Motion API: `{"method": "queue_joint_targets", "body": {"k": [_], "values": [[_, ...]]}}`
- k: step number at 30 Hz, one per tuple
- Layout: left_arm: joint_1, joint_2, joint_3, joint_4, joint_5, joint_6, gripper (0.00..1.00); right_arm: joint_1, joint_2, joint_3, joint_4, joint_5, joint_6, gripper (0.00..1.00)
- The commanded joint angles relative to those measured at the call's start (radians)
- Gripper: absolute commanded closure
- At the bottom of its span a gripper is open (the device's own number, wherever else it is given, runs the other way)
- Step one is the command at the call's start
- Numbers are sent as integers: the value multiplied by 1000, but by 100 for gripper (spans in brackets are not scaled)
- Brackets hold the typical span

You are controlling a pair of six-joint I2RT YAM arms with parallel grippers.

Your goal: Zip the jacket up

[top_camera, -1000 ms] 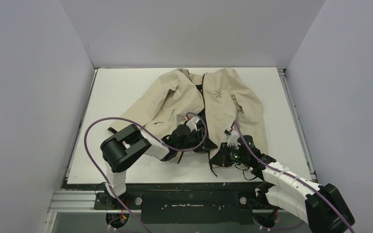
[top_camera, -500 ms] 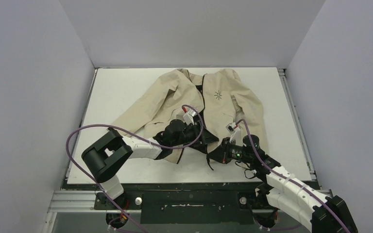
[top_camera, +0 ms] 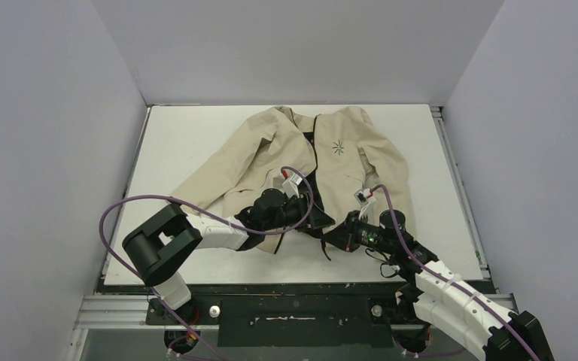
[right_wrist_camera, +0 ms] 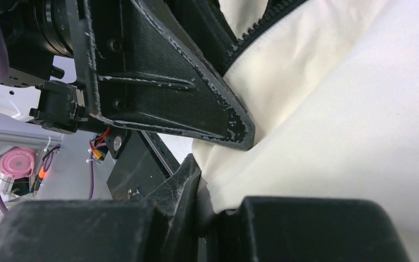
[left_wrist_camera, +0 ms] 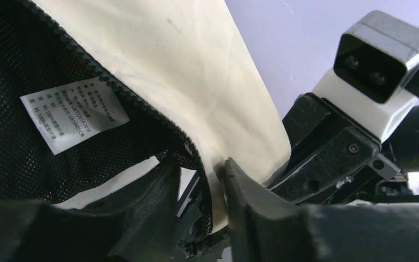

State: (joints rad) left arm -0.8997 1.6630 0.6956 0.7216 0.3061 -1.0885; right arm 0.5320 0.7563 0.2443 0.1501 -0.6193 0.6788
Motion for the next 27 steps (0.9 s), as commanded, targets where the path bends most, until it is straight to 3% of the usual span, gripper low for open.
{"method": "queue_joint_targets", "body": {"k": [1, 5, 15, 25, 27], "values": [[-5, -20, -13, 51, 21, 7, 77, 1, -17, -3, 81, 18, -1, 100], [-5, -15, -16, 66, 21, -6, 100, 0, -16, -6, 74, 11, -3, 100], [-4, -13, -18, 72, 11, -11, 100, 0, -55, -4, 4, 1, -19, 73], [-5, -17, -10, 67, 8, -11, 100, 0, -22, -1, 20, -29, -21, 77], [-4, -17, -11, 66, 8, -11, 100, 0, -14, 0, 28, -35, -21, 82]]}}
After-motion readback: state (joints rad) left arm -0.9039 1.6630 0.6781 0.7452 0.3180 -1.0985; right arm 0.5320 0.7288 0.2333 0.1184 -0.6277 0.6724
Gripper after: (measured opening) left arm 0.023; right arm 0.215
